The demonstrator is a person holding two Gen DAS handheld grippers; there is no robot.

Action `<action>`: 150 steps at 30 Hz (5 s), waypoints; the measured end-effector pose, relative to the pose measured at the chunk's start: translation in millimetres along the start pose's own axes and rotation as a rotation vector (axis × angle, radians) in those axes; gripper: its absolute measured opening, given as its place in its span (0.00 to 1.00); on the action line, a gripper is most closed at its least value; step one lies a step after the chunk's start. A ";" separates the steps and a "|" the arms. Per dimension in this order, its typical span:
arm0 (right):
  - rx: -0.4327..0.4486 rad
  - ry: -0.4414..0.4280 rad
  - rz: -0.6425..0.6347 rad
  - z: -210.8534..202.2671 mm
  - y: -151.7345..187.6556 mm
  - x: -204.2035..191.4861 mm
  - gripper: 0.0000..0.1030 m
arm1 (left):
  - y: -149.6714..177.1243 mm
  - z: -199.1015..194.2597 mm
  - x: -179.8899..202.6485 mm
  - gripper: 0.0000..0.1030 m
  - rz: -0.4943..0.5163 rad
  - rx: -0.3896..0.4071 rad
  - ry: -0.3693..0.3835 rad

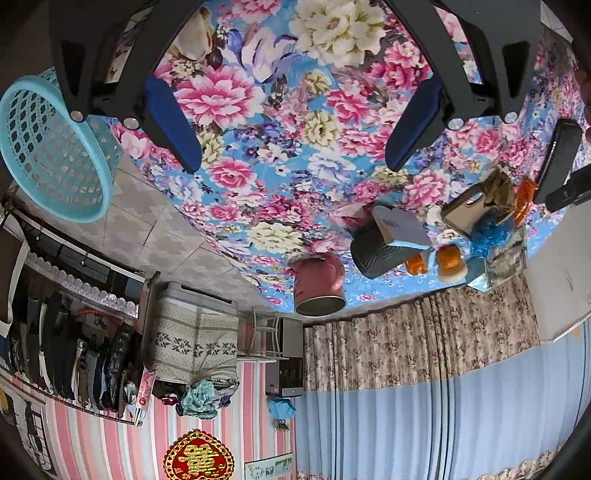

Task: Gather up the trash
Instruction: 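Move both tools back over the bed toward the remaining items, then grasp the white paper card with the right gripper while the left grasps brown paper, then carry both held items over the blue basket, then open both grippers to drop the paper items into the basket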

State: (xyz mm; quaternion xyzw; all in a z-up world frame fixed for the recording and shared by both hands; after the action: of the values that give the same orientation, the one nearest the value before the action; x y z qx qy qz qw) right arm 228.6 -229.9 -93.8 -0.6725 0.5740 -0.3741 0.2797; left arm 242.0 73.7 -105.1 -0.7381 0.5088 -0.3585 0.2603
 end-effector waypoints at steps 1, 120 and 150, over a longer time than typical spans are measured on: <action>-0.002 0.001 -0.003 1.9 -0.2 -0.2 0.95 | 0.2 3.7 6.7 0.94 0.009 -0.003 0.011; 0.176 0.145 0.416 -94.6 74.6 336.7 0.04 | 176.7 -9.0 516.9 0.74 0.597 -0.187 0.622; 0.004 0.150 0.356 -0.5 75.7 284.0 0.69 | 63.7 -13.6 391.6 0.93 0.386 -0.028 0.442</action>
State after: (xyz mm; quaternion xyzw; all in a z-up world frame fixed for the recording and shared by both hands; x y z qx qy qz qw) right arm 202.9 -522.6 -102.8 -0.5300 0.7025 -0.3688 0.2993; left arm 283.5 -315.8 -40.9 -0.5351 0.6891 -0.4475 0.1965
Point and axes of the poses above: each gripper's, at about its wrist camera, not at the fingertips, and z roughly the way its jaws point, x to its right, y to its underside, the point moved 5 cm from there along z, roughly the way its jaws point, and after that the axes turned 14 degrees about -z, right-handed, at the moved point
